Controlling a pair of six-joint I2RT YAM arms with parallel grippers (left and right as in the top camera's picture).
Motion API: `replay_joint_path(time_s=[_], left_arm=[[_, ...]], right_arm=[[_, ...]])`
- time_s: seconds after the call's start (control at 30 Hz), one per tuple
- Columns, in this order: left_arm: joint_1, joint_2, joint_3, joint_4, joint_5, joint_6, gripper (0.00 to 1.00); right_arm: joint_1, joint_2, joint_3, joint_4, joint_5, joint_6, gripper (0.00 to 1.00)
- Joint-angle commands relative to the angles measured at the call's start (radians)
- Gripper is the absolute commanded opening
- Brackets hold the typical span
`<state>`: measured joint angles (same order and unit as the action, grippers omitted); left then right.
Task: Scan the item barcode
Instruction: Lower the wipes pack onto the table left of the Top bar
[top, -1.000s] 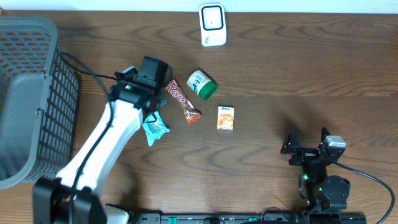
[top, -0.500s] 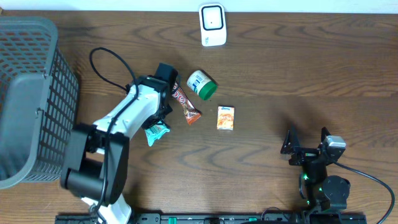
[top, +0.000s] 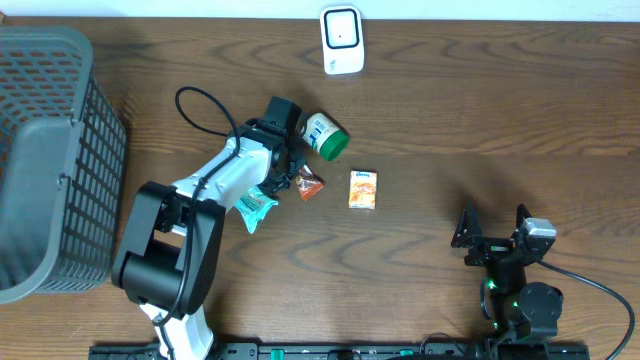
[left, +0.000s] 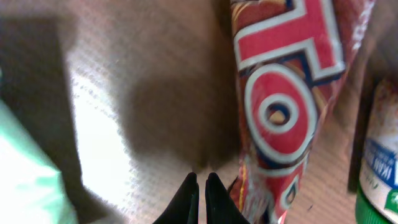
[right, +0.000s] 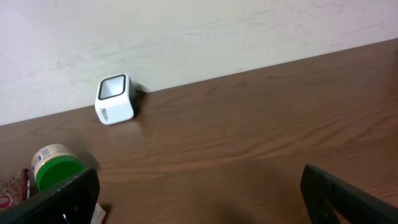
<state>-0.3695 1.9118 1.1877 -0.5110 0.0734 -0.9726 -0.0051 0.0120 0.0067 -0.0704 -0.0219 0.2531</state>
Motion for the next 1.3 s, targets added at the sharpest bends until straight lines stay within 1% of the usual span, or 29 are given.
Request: replay_joint_path(time_s=[0.0,0.1,0.13,0.17,0.2,0.23,0.4,0.43,0.47,0.5,0.57,0.6,0.83,0.93,1.03,1.17,1.27], left_arm=[[0.004,-0.092,-0.005,-0.051,-0.023,-0.009,0.08],[0.004,-0.190,-0.005,-0.126,-0.120,-0.009,0.08],[0.004,-0.225,-0.005,-0.156,-0.151,-0.009,0.25],[0.004,-0.256,-0.005,-0.187,-0.181,-0.009,0.51],[0.004,-0.289,-0.005,-0.220,-0.211,-0.009,0.75],[0.004,-0.312,-0.005,-0.247,-0.231,-0.009,0.97],[0.004,-0.353,-0.007,-0.381,-0.322,-0.010,0.98],[0.004,-0.349,-0.012,-0.393,-0.337,-0.009,1.00],[0.004,-0.345,-0.023,-0.393,-0.344,-0.010,0.86],[0.004,-0.343,-0.035,-0.385,-0.345,-0.010,0.58],[0.004,-0.342,-0.070,-0.358,-0.344,-0.010,0.19],[0.004,-0.342,-0.087,-0.345,-0.344,-0.014,0.08],[0.004,-0.342,-0.205,-0.277,-0.342,-0.017,0.07],[0.004,-0.342,-0.254,-0.199,-0.306,-0.016,0.07],[0.004,-0.342,-0.313,-0.088,-0.245,-0.013,0.07],[0.004,-0.338,-0.395,0.024,-0.213,-0.014,0.08],[0.004,-0.335,-0.459,0.071,-0.212,-0.036,0.07]], right_arm=[[0.020,-0.005,-0.001,-0.004,0.005,0.008,0.99],[0.020,-0.005,-0.001,-0.004,0.006,0.008,0.99],[0.020,-0.005,-0.001,-0.004,0.005,0.008,0.99],[0.020,-0.005,-0.001,-0.004,0.006,0.008,0.99],[0.020,-0.005,-0.001,-0.004,0.006,0.008,0.99],[0.020,-0.005,-0.001,-0.004,0.005,0.008,0.99],[0.020,-0.005,-0.001,-0.004,0.006,0.008,0.99],[0.020,-0.005,-0.001,-0.004,0.005,0.008,0.99],[0.020,-0.005,-0.001,-0.004,0.005,0.008,0.99],[0.020,-0.005,-0.001,-0.004,0.006,0.008,0.99],[0.020,-0.005,-0.001,-0.004,0.005,0.008,0.99],[0.020,-0.005,-0.001,-0.004,0.006,0.008,0.99],[0.020,-0.005,-0.001,-0.004,0.005,0.008,0.99],[0.020,-0.005,-0.001,-0.004,0.005,0.008,0.99],[0.020,-0.005,-0.001,-0.004,0.006,0.008,0.99],[0.020,-0.005,-0.001,-0.004,0.005,0.008,0.99],[0.020,-0.005,-0.001,-0.004,0.005,0.008,0.99]])
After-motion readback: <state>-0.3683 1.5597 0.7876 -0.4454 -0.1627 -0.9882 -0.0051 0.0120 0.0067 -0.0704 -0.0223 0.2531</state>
